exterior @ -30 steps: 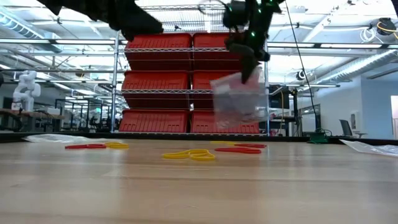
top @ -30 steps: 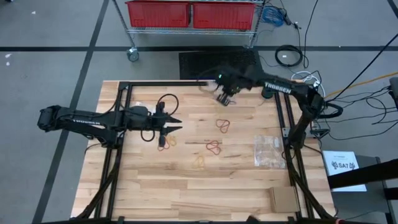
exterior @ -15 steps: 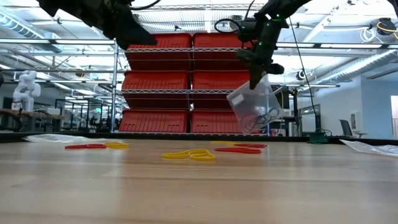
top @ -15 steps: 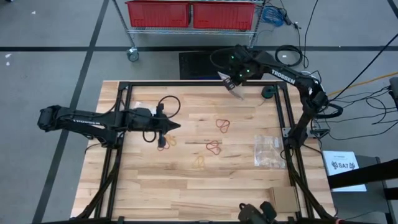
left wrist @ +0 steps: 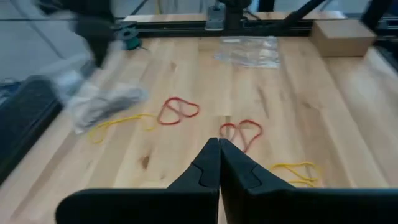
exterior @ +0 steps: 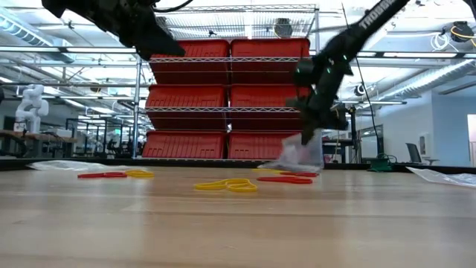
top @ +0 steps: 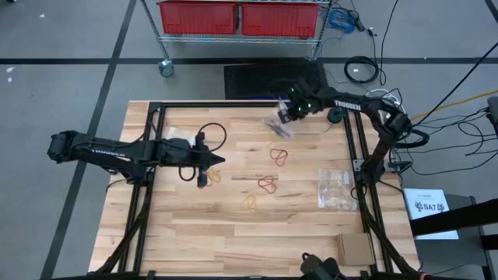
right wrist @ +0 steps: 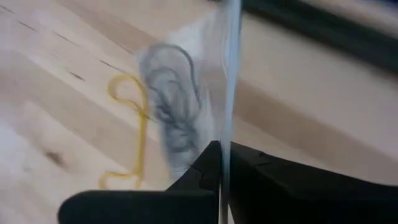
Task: Sort rubber bands
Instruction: Put the zip bag on the table, then open the left zip bag
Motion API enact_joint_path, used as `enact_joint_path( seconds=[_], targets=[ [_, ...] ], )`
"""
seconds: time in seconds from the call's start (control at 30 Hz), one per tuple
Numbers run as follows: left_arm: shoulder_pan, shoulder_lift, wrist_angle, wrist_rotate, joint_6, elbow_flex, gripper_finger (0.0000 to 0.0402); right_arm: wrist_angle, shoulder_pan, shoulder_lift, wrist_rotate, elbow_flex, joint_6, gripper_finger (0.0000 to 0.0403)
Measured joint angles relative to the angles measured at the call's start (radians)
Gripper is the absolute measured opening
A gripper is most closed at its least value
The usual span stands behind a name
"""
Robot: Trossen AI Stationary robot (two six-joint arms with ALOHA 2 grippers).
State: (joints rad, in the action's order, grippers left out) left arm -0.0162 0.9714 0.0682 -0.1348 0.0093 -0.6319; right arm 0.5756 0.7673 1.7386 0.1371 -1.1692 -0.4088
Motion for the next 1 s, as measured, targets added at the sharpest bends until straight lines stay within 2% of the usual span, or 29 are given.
enact_joint_path(
  seconds=[0.17, 0.33, 0.57, 0.73, 0.87, 1.0],
  targets=[
    [0.0, 0.0, 0.06, -0.106, -0.003, 0.0, 0.0002, -0.145, 0.037, -0.005, -0.019, 0.191, -0.077, 0.0],
    [0.0, 0.0, 0.11, -0.281, -0.028, 0.0, 0.0002, -0.177, 0.051, -0.065, -0.129, 0.299, -0.091, 0.0002],
    [0.0, 0.0, 0.134, -0.419, -0.061, 0.0, 0.0001, -0.117, 0.05, -0.238, -0.169, 0.31, 0.032, 0.0042],
    [0.016, 0.0, 0.325, -0.569, -0.218, 0.0, 0.0001, -0.099, 0.05, -0.418, -0.171, 0.309, 0.097, 0.0084],
    [0.074, 0.031, 0.476, -0.606, -0.403, 0.0, 0.0001, -0.096, 0.043, -0.557, -0.165, 0.309, 0.12, 0.0112],
    [0.131, 0.114, 0.442, -0.605, -0.45, 0.039, 0.0001, -0.094, 0.003, -0.659, -0.164, 0.309, 0.132, 0.011]
  ],
)
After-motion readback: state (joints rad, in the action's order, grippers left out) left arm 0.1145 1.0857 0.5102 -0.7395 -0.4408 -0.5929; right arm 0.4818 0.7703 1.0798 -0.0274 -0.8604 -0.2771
